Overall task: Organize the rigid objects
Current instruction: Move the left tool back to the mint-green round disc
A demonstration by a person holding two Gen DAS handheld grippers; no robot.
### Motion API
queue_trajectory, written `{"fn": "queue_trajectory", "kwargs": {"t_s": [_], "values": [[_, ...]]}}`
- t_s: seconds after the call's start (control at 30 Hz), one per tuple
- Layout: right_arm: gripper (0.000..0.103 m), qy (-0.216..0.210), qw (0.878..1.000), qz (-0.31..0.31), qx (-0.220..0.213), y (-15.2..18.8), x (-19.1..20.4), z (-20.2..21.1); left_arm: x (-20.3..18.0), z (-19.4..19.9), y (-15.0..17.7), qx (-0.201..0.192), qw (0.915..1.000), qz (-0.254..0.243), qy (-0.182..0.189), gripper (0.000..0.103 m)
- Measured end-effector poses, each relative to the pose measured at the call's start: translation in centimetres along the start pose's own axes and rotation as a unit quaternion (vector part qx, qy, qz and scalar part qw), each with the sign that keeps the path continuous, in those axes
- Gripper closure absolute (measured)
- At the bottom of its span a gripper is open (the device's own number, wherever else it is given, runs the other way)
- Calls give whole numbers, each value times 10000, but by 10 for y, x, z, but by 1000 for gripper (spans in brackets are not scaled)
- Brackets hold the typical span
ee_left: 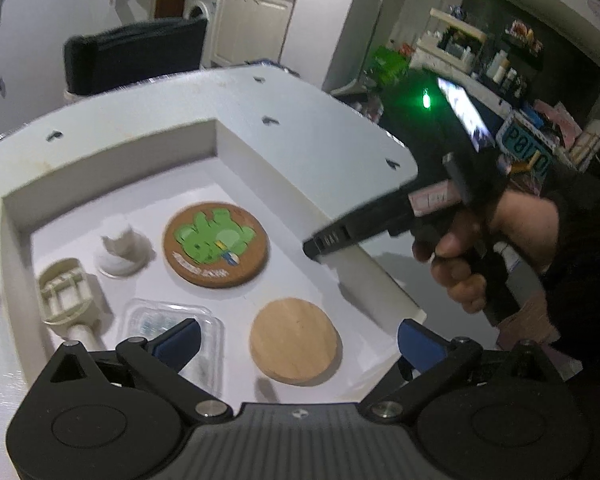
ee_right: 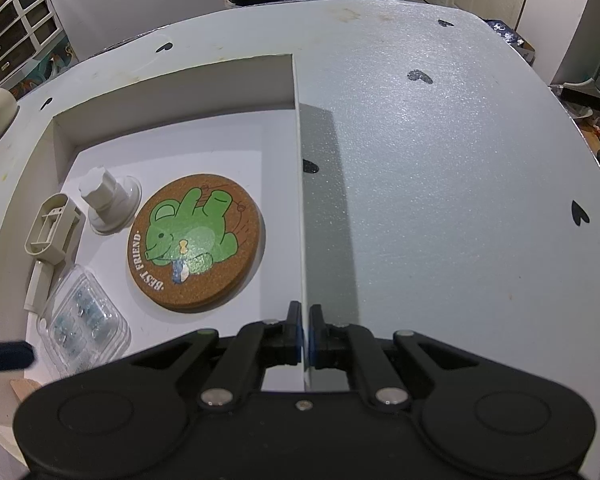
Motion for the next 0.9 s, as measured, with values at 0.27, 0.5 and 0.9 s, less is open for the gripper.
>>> {"fn": "queue_trajectory", "kwargs": {"t_s": [0.27, 0.5, 0.9], "values": [[99, 22, 10000, 4, 8, 0, 1, 0, 30, 38, -6, -530, 9974, 394, -283, 0], [98, 70, 9999, -86, -2, 0, 0, -1, 78, 72, -6, -978, 9884, 882, -762, 0], [97, 191, 9997, -98, 112, -8, 5, -7, 170, 94, 9, -1262, 9554, 1906, -1871, 0]]}}
Point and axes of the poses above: each gripper's, at about its wrist camera, not at the fingertips, and z roughly against the way its jaws point, x to its left, y to its underside, the point moved 1 cm from there along -z, roughly the way its jaws point, and after that the axes turned 10 degrees about -y, right-handed, at the moved point
